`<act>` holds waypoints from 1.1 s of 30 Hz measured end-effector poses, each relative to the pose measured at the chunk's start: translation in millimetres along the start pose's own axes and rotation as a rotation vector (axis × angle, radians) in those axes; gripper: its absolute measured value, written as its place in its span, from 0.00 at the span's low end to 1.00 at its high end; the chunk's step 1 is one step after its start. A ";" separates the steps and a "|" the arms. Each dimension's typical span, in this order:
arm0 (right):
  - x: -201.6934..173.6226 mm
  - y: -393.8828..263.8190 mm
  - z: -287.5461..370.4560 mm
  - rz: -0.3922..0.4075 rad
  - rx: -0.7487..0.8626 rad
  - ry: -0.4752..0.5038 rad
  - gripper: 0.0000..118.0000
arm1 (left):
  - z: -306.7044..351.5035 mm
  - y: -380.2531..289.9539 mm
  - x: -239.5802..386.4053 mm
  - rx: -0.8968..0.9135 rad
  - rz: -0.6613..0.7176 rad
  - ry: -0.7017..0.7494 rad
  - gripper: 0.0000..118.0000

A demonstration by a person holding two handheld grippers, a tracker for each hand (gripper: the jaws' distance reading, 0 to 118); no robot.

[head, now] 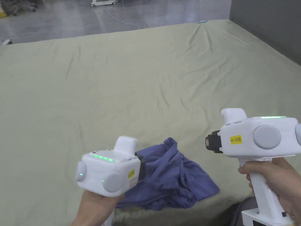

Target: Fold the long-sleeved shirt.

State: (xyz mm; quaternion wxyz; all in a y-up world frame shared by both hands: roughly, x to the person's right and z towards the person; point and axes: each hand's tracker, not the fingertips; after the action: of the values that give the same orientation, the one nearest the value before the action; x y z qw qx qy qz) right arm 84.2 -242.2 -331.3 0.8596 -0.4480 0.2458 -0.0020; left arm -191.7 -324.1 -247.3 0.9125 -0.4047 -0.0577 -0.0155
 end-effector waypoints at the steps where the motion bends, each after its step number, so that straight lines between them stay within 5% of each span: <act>1: 1.6 -1.6 1.1 -0.002 0.000 0.006 0.00 | -7.9 -1.8 5.9 -0.018 0.007 -0.024 0.00; 11: 33.8 -16.5 5.4 -0.057 -0.015 -0.033 0.00 | -56.7 14.7 103.8 -0.059 -0.021 -0.261 0.00; 15: 45.9 -19.4 8.7 -0.093 -0.016 -0.026 0.00 | -73.6 14.7 122.0 -0.108 -0.041 -0.245 0.00; 19: 42.9 -13.7 5.3 -0.115 -0.017 0.112 0.00 | -30.8 35.1 88.3 -0.023 0.024 -0.315 0.00; 23: 13.4 -2.1 -16.6 -0.071 -0.015 0.125 0.00 | 21.9 41.7 26.3 0.095 0.093 -0.258 0.00; 28: -25.9 5.3 -70.7 -0.078 -0.133 0.318 0.00 | 63.1 19.1 -55.6 0.128 0.355 -0.240 0.00; 33: -37.2 -1.1 -119.5 -0.086 -0.267 0.345 0.00 | 58.3 -20.2 -104.0 0.073 0.524 -0.278 0.02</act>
State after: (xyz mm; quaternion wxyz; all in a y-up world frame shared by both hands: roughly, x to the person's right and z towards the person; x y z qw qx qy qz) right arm 1.0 -326.4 -371.9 0.7369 -0.5610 0.3681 -0.0827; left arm -301.9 -296.4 -205.8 0.8825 -0.3712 -0.0763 0.2784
